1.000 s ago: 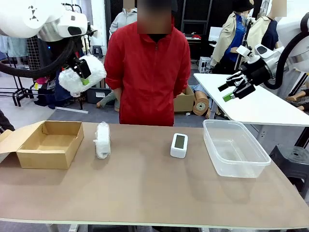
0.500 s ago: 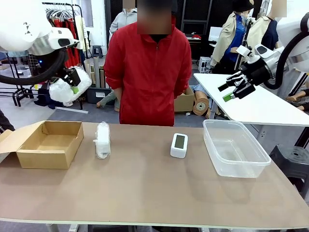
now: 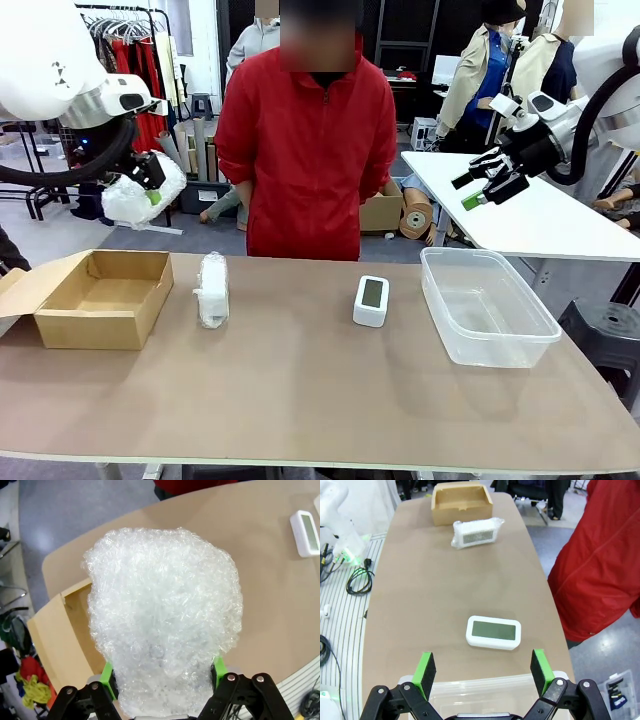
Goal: Separate and place wrapped and unwrapped clocks.
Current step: Pick up the Digital clock indicated by the person, then if the picked Digital clock is wrapped, place it in the Package Box ; if not, place it in the Organizing box.
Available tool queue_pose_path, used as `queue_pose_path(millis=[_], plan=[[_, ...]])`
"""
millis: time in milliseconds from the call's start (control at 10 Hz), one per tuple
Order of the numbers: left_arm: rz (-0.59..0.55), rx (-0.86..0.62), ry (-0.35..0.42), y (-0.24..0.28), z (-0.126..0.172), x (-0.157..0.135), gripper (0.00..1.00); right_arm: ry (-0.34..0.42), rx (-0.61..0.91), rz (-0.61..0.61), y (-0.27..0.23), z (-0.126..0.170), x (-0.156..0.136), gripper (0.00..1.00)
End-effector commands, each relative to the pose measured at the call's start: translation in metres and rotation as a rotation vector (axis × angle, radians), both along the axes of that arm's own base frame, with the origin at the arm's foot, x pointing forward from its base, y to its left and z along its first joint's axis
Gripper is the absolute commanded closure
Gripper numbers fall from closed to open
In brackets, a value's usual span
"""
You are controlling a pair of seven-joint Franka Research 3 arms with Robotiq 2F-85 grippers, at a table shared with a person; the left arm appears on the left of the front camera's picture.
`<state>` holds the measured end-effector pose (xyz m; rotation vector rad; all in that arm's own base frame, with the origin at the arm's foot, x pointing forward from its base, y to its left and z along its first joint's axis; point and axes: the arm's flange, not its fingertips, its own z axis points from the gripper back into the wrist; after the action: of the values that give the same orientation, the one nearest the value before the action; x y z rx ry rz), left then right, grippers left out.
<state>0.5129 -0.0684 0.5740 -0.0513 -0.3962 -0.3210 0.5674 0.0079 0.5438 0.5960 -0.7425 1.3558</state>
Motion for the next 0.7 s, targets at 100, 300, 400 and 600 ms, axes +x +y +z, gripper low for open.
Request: queue_pose_path(millis=[100,300,400,600], plan=[[0.012,0.001,0.005,0.0062,0.0007,-0.0008,1.0,-0.005,-0.001,-0.001,0.0002,0.0015,0.0003,0.0],[0.012,0.001,0.005,0.0062,0.0007,-0.0008,1.0,-0.005,-0.001,-0.001,0.0002,0.0015,0.0003,0.0],[0.012,0.001,0.005,0.0062,0.0007,-0.0008,1.0,-0.005,-0.001,-0.001,0.0002,0.0015,0.0003,0.0],[0.012,0.001,0.005,0.0062,0.0007,-0.0008,1.0,-0.005,-0.001,-0.001,0.0002,0.0015,0.0003,0.0]])
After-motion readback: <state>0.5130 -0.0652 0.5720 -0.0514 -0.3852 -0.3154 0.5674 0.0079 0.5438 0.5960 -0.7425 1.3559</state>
